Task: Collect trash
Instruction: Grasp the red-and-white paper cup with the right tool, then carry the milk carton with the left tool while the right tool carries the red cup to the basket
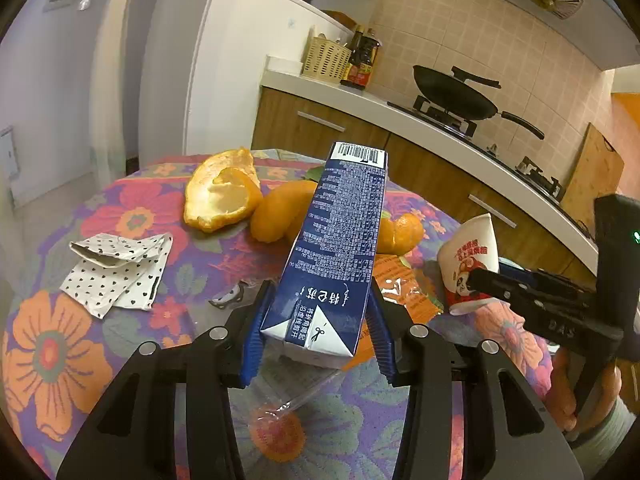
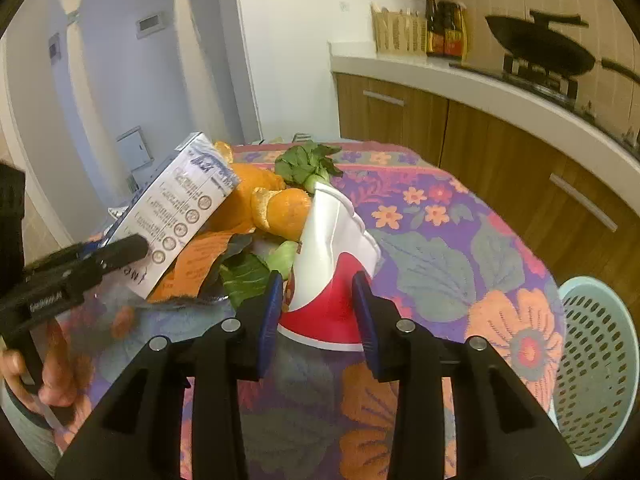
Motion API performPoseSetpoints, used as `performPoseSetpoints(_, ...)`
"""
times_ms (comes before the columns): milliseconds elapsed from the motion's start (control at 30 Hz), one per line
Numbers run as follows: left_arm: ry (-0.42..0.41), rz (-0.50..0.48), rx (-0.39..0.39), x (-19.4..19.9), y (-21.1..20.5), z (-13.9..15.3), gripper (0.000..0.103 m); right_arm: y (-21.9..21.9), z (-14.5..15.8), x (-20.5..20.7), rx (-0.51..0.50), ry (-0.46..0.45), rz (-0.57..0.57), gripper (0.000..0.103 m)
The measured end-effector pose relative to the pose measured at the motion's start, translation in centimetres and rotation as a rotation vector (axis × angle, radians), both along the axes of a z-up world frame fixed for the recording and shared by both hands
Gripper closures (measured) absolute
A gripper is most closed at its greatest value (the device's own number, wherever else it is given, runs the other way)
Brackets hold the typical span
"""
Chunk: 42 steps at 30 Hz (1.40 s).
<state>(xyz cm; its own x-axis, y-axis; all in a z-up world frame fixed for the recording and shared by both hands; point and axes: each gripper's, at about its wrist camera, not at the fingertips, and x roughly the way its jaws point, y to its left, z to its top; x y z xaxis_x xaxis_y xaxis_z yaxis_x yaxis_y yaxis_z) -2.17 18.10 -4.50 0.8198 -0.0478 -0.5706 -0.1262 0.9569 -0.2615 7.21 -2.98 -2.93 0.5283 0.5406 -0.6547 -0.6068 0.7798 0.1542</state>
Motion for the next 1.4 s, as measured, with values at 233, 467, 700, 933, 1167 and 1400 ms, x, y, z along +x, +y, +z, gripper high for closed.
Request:
performPoseSetpoints(233, 0.003, -0.001, 0.005, 0.1, -0.2, 0.0, 0.06, -1.2, -0.7, 1.5, 0.023, 0.055, -0.045, 0.047)
performPoseSetpoints(467, 0.002, 0.001, 0.006, 0.0, -0.2, 0.0, 0.06, -1.2, 0.3, 2.4, 0.003, 0.023, -0.048, 0.042)
performPoseSetpoints(700, 0.002, 0.001, 0.005, 0.0, -0.2, 0.0, 0.06, 0.7, 0.1, 2.6, -0.055, 0.031, -0.007, 0.042)
performPoseSetpoints(933, 0.002, 0.002, 0.005, -0.1, -0.2, 0.0, 0.06, 3.0, -1.3, 1.7, -0.186, -0.021, -0.016, 0.042)
performPoseSetpoints(1167, 0.001, -0.004, 0.008, 0.0, -0.6, 0.0, 0.061, 3.1, -2.2, 3.2, -0.18, 0.01, -0.04, 0.055)
performPoseSetpoints(1400, -0.021, -0.038, -0.006, -0.6, -1.3, 0.6, 0.067, -0.2, 0.0, 1.8, -0.076, -0.05, -0.059, 0.056)
